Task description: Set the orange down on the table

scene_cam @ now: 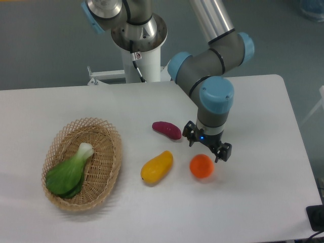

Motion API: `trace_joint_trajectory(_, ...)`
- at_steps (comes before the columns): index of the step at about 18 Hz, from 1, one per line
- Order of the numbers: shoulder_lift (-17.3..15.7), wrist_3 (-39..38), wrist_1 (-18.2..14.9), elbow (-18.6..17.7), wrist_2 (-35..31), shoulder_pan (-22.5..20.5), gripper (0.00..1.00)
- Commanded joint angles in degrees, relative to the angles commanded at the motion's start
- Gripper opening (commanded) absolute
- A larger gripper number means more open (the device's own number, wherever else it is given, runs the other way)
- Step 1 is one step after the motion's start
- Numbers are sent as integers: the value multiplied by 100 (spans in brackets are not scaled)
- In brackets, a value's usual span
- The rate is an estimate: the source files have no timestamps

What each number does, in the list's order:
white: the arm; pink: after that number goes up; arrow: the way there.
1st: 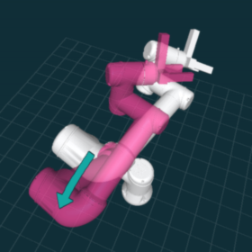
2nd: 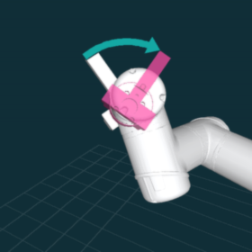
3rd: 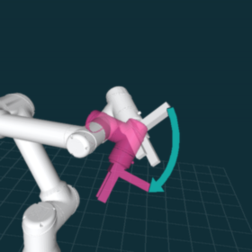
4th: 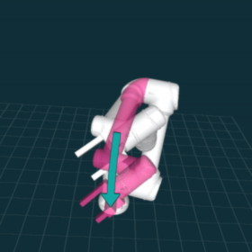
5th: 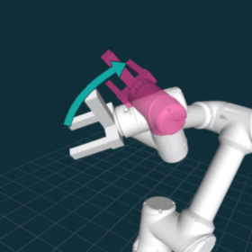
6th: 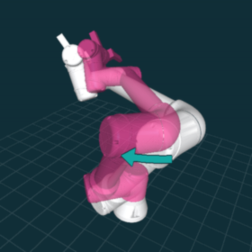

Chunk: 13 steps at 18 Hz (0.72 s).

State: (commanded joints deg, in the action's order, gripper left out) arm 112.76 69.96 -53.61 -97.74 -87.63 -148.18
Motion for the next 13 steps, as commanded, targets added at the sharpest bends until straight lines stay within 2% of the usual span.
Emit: trace_joint_trajectory(13,-17,70,17,483,-9,-589,100)
